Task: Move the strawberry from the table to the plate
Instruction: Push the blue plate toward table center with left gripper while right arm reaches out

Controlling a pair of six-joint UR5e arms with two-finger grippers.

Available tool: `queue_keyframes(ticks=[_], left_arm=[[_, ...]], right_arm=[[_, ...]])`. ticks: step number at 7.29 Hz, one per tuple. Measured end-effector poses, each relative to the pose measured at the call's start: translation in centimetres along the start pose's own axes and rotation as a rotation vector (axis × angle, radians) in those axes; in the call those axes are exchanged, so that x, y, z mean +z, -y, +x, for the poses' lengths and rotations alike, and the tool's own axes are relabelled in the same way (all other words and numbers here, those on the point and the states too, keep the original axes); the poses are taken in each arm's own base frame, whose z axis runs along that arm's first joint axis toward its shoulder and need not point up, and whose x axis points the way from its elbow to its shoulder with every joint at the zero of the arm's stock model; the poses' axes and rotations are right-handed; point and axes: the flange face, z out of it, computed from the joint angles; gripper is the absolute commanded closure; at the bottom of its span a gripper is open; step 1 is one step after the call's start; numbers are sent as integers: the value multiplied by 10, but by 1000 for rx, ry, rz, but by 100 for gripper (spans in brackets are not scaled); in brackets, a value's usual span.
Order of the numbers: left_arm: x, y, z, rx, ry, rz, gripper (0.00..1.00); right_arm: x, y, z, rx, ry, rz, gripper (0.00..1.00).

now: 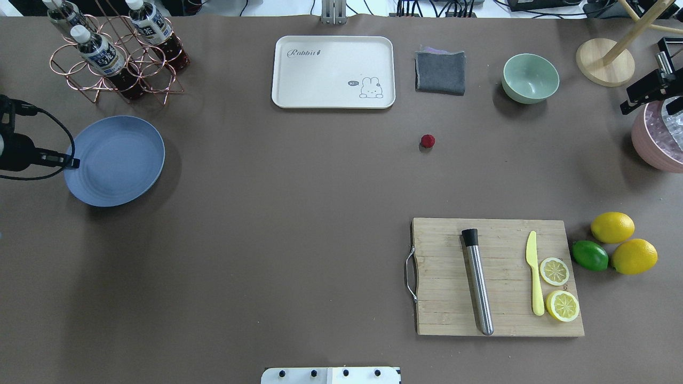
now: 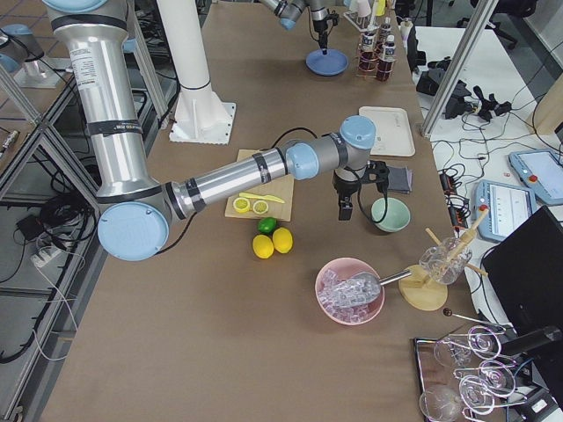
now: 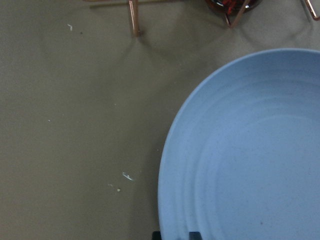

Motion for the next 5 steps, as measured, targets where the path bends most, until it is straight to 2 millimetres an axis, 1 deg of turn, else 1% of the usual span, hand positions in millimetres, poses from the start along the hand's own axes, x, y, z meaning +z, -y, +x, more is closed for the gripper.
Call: queue_keyframes(ticks=[1, 2, 3, 4, 5], left_arm=[[-12, 12, -2, -22, -32, -14, 100], [-27, 35, 3, -49, -64, -31, 100], [-41, 58, 19, -72, -85, -49, 100], [-53, 76, 41, -99, -94, -62, 100], [-63, 87, 67, -134, -111, -67, 100]], right_arm=[[0, 0, 0, 0, -1, 0, 0], [0, 1, -1, -2, -1, 2, 0], [-1, 1, -1, -3, -1, 3, 0], [-2, 2, -3, -4, -1, 5, 0], [-2, 3, -3, -4, 0, 5, 0]])
